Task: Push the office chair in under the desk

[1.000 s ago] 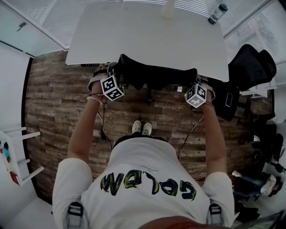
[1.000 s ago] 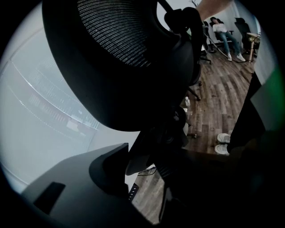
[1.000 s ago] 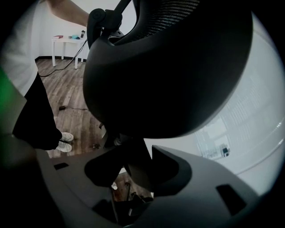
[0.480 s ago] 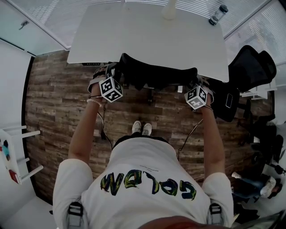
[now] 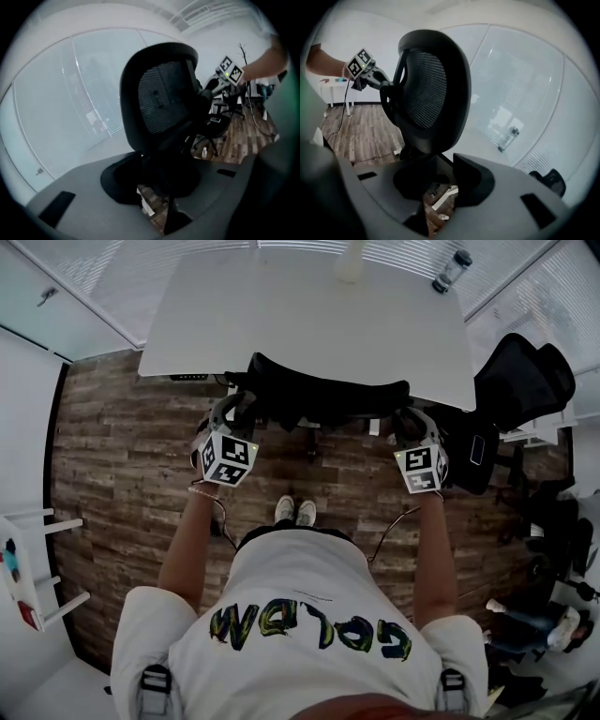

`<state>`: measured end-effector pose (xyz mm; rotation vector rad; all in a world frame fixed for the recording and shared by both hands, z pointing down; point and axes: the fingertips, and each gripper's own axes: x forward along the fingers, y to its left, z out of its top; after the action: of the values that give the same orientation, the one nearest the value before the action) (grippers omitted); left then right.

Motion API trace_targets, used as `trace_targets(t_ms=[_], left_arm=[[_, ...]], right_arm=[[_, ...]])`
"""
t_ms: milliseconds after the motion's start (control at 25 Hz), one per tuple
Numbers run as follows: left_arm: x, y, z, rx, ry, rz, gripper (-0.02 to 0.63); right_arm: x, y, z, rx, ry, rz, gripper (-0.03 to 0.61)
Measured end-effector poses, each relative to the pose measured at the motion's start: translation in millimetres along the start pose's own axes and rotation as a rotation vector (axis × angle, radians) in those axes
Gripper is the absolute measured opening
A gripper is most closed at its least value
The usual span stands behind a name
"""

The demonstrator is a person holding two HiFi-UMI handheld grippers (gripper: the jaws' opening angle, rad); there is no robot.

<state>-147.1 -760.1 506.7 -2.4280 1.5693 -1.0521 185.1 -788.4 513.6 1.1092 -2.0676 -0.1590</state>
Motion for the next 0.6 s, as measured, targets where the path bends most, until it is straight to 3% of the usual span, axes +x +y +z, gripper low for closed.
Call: trace_targets(t_ms=[360,600], left_arm=[[-53.6,-17.4,75.0,-0.261,-0.234,-0.057,0.038],[-71.4,-24.2,103.6,-0.32,-0.313,-0.091,0.012]], right_arm=[[-60.0,11.0,58.3,0.336,-0.25,0.022,0.082],[-88.5,30.3,111.1,0.39,-0.366,0.051,0.067]])
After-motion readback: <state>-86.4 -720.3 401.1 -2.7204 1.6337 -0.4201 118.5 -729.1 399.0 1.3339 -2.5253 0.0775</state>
